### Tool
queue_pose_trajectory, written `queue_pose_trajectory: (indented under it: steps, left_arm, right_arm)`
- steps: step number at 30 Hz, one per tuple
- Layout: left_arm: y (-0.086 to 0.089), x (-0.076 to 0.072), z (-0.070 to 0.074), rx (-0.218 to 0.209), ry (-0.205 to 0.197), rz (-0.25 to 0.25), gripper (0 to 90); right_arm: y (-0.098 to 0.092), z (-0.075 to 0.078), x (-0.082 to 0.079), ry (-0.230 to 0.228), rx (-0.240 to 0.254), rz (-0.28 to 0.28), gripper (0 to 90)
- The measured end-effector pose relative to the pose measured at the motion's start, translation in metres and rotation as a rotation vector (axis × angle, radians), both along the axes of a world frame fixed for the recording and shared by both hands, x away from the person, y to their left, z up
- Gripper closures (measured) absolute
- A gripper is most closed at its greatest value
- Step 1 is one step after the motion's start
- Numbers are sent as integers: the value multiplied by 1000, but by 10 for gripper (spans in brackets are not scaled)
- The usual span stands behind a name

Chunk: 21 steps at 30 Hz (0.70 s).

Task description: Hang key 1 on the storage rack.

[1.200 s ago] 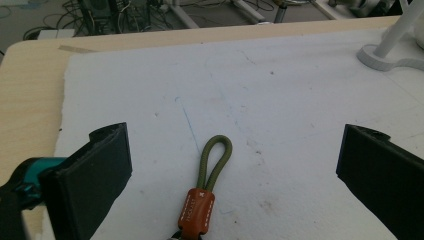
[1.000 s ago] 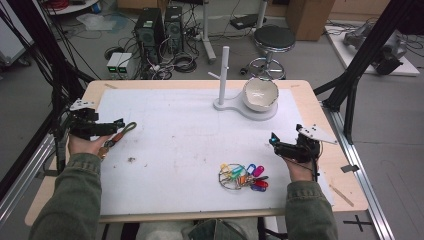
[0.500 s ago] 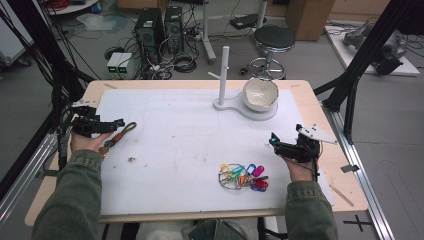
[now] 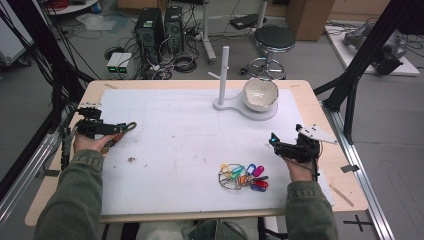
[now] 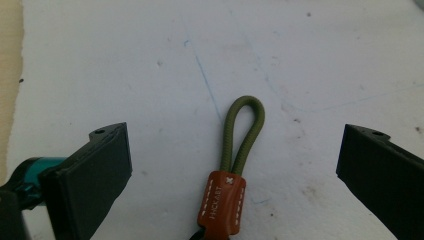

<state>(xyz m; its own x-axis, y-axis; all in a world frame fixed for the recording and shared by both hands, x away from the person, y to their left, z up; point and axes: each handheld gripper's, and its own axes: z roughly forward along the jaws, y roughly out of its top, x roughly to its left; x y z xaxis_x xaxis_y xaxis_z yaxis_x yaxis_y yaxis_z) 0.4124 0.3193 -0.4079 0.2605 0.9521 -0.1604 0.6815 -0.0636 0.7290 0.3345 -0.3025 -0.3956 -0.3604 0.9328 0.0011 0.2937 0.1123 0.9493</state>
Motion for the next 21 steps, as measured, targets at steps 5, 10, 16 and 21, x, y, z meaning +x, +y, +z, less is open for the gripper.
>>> queue_pose_trajectory:
  steps: [5, 10, 16, 21]
  left_arm:
    - [0, 3, -4, 3, 20, -1, 17]
    - [2, 5, -8, 10, 44, -6, 17]
    - [2, 6, -14, 25, 87, -39, 17]
    - [2, 6, -16, 57, 105, -70, 25]
  right_arm:
    - [0, 0, 0, -8, -1, 6, 18]
    - [-1, 0, 1, -6, 2, 1, 18]
    - [-1, 0, 0, -4, 4, 7, 18]
    - [-1, 0, 0, -4, 5, 5, 18]
